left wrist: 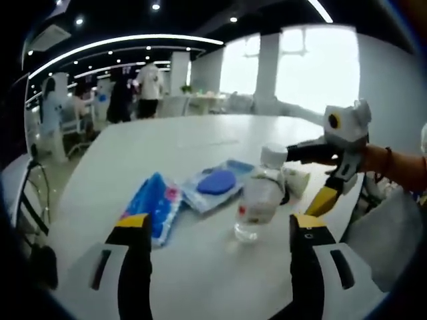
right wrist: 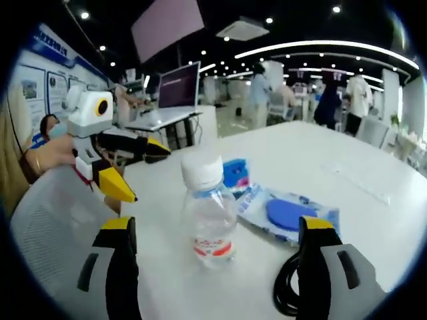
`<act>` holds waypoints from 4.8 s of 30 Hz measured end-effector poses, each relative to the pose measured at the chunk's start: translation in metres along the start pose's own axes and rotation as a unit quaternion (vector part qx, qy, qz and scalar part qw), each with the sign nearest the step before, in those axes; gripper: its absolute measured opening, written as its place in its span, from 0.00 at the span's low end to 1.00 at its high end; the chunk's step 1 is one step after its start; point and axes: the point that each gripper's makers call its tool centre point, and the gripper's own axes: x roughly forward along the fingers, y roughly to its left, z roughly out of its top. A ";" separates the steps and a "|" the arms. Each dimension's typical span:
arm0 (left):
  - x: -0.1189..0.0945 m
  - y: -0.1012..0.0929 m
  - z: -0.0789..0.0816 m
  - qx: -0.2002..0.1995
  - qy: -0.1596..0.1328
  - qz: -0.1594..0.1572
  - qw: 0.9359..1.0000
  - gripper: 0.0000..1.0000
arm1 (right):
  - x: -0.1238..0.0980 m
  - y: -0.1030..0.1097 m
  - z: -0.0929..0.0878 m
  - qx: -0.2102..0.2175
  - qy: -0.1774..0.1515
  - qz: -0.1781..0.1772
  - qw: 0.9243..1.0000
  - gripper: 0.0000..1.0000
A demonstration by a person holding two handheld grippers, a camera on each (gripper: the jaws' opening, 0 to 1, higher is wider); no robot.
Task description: Arrange the tabletop items into an orderly group along one side of the table until the central work area is clear of visible clutter.
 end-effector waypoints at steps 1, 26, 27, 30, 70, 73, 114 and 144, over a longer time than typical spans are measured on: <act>0.001 -0.001 0.002 0.001 -0.006 -0.003 1.000 0.84 | -0.003 0.000 0.001 0.001 -0.003 -0.002 1.000 0.99; 0.025 -0.024 0.017 0.048 -0.029 -0.087 0.995 0.99 | -0.085 -0.028 0.014 0.044 -0.065 -0.101 0.992 1.00; 0.025 -0.024 0.017 0.047 -0.028 -0.089 0.995 0.99 | -0.088 -0.029 0.013 0.039 -0.065 -0.111 0.991 1.00; 0.029 -0.027 0.018 0.054 -0.032 -0.103 0.993 0.99 | -0.092 -0.029 0.012 0.053 -0.076 -0.120 0.988 1.00; 0.083 -0.059 0.011 0.058 -0.070 -0.158 0.983 0.65 | -0.091 -0.035 -0.002 0.080 -0.084 -0.143 0.983 0.99; 0.084 -0.064 0.005 0.063 -0.065 -0.163 0.982 0.63 | -0.091 -0.035 -0.002 0.080 -0.083 -0.144 0.983 0.99; 0.083 -0.078 -0.001 0.140 -0.021 -0.297 0.944 0.39 | -0.090 -0.035 -0.008 0.079 -0.073 -0.143 0.984 0.99; 0.056 -0.113 -0.002 0.256 0.002 -0.522 0.814 0.39 | -0.077 -0.028 -0.023 0.084 -0.041 -0.120 0.988 0.96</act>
